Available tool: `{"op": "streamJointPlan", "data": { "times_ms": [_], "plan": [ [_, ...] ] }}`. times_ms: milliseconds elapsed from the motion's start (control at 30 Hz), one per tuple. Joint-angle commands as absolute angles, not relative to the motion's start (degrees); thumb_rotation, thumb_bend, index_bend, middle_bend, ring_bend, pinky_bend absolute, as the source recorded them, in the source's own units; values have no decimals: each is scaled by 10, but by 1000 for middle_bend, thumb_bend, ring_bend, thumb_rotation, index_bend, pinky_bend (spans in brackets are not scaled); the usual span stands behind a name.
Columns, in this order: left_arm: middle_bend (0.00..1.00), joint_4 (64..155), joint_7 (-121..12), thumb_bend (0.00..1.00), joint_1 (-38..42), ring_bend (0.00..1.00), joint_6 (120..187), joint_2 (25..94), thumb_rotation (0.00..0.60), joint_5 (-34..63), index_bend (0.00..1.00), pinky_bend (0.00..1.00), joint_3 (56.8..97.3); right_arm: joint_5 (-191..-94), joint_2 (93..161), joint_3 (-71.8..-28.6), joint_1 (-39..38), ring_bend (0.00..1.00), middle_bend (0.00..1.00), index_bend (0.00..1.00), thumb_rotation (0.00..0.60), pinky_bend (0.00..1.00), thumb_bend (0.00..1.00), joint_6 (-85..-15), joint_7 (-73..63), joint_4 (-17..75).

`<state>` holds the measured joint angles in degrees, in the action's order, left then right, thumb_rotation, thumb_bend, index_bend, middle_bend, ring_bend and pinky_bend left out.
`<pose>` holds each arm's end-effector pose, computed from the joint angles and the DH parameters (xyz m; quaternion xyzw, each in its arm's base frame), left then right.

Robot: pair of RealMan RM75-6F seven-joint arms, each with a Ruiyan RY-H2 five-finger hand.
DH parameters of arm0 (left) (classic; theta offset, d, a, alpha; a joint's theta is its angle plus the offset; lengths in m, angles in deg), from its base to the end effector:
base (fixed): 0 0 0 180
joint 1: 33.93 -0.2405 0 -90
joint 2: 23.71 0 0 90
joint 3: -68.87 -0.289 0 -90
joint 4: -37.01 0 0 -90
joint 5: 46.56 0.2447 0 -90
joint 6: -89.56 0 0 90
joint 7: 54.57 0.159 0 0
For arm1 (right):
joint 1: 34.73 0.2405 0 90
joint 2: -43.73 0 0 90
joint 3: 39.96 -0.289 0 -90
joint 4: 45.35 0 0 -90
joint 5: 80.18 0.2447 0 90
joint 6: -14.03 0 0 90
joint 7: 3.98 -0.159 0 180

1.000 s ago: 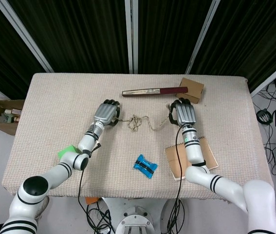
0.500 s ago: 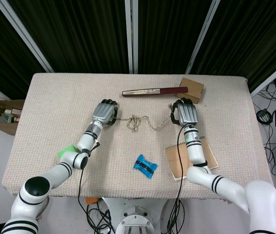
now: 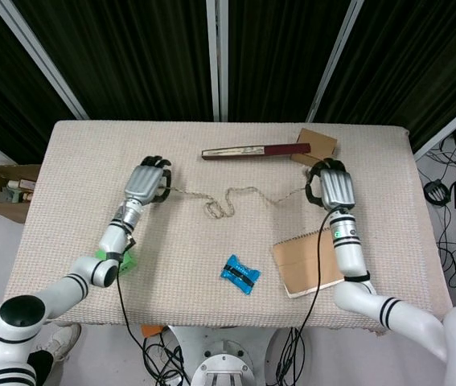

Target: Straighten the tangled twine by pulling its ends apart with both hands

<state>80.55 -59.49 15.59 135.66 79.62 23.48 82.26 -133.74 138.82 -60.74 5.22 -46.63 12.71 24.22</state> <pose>-0.2166 0.4923 -0.0720 -0.6942 -0.4011 -0.3760 0.4645 -0.2216 -0.4482 -0.0173 0.5798 -0.4457 0.4070 0.5473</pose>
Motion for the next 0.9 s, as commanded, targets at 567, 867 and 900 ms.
{"op": "streamJointPlan", "data": {
  "times_ms": [567, 867, 900],
  "plan": [
    [217, 891, -559, 459, 27, 99, 1409, 683, 600, 207, 617, 121, 784, -1326, 1287, -572, -84, 147, 347, 681, 600, 181, 535, -510, 31, 270],
    [217, 841, -573, 459, 29, 99, 1393, 703, 600, 202, 614, 121, 792, -1320, 1328, -567, -88, 147, 347, 685, 600, 181, 535, -474, 0, 189],
    [217, 836, -575, 459, 29, 99, 1393, 706, 600, 204, 613, 121, 792, -1323, 1335, -565, -87, 147, 347, 685, 600, 180, 535, -470, -3, 179]
  ]
}}
